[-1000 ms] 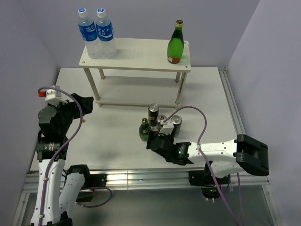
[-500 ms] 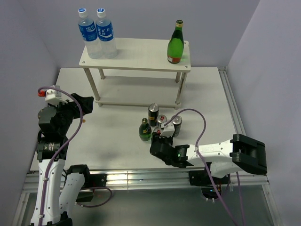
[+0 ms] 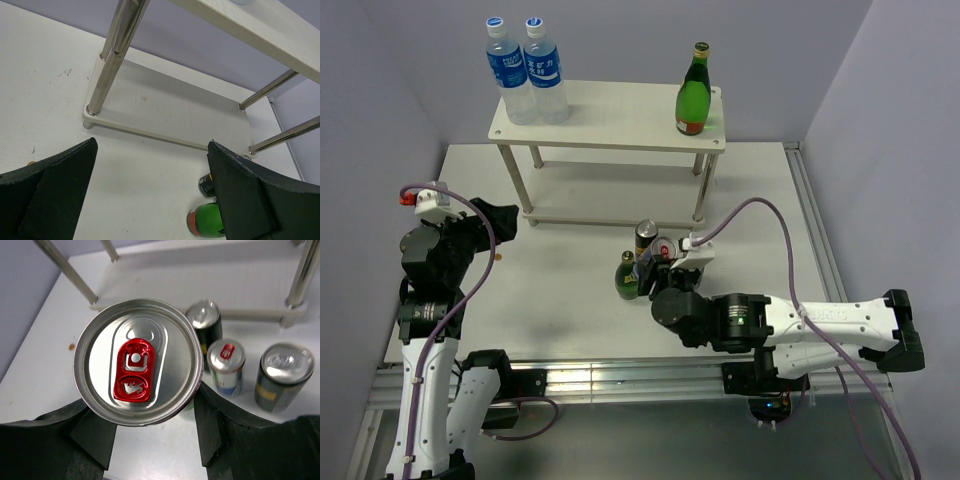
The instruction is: Place and organize the beverage onto the shelf
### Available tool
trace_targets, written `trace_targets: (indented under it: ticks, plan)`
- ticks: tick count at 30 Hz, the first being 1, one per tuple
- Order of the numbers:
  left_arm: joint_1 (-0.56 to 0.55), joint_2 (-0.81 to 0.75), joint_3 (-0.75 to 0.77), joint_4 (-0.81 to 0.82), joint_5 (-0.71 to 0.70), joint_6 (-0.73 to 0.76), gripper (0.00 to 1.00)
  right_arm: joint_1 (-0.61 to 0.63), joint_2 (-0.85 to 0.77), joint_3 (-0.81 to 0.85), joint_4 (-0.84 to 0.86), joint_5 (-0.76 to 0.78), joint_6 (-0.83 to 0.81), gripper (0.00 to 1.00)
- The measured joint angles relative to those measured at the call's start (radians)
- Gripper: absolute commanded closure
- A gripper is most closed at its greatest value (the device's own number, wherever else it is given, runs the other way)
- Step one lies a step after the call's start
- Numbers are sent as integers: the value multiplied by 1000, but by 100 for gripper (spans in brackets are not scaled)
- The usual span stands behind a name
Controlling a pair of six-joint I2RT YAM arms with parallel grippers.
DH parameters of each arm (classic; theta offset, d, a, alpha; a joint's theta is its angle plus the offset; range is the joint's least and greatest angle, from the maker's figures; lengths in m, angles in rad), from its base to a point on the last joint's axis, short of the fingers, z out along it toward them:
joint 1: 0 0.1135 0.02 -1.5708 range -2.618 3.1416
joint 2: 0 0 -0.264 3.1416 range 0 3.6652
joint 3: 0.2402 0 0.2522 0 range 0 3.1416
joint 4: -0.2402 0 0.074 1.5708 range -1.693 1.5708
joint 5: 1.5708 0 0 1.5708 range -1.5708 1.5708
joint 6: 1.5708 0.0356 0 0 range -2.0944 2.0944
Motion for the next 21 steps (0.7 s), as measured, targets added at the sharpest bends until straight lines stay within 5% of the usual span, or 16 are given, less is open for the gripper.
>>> trace_targets:
  ticks: [3,10,21]
  plan:
    - [0,0,0,0,0,0,1,-47,-11,23,73,8,-121,100]
    - [0,-1,0,0,0,0,1,-365,6,25,254,-116,-329,100]
    - [1,-2,0,0,0,0,1,-670,199,83,364,-311,-401,100]
